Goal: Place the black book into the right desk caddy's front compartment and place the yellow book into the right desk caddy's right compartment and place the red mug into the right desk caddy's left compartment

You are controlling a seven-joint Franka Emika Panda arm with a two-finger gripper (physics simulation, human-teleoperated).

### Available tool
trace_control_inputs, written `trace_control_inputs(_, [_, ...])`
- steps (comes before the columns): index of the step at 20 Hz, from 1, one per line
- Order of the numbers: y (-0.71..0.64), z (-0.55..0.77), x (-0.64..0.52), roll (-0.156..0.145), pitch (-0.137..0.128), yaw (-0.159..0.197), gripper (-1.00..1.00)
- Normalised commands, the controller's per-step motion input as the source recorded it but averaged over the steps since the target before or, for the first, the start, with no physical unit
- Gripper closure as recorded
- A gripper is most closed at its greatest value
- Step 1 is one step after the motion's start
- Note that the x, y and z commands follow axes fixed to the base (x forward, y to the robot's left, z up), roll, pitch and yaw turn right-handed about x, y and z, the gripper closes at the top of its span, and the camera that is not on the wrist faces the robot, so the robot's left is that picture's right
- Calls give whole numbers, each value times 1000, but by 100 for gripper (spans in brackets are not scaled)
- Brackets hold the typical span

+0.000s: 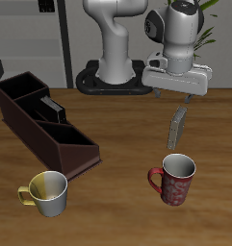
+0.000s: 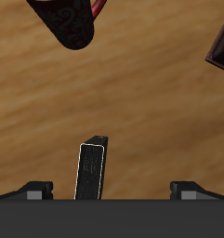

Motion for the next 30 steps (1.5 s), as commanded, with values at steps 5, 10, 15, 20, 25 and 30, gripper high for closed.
trace_control_inputs(5, [224, -222, -20, -40, -36, 4, -100])
trace_control_inputs(10, [189, -239, 29, -79, -13, -11, -100])
trace_control_inputs(15, [-35, -140, 99, -7, -7, 4, -100])
trace_control_inputs(20, [-26, -241, 47, -12, -1, 19, -100])
trace_control_inputs(25, [-16, -236, 159, 23, 55, -38, 100])
trace_control_inputs(30, [-26, -200, 21, 12, 45, -15, 100])
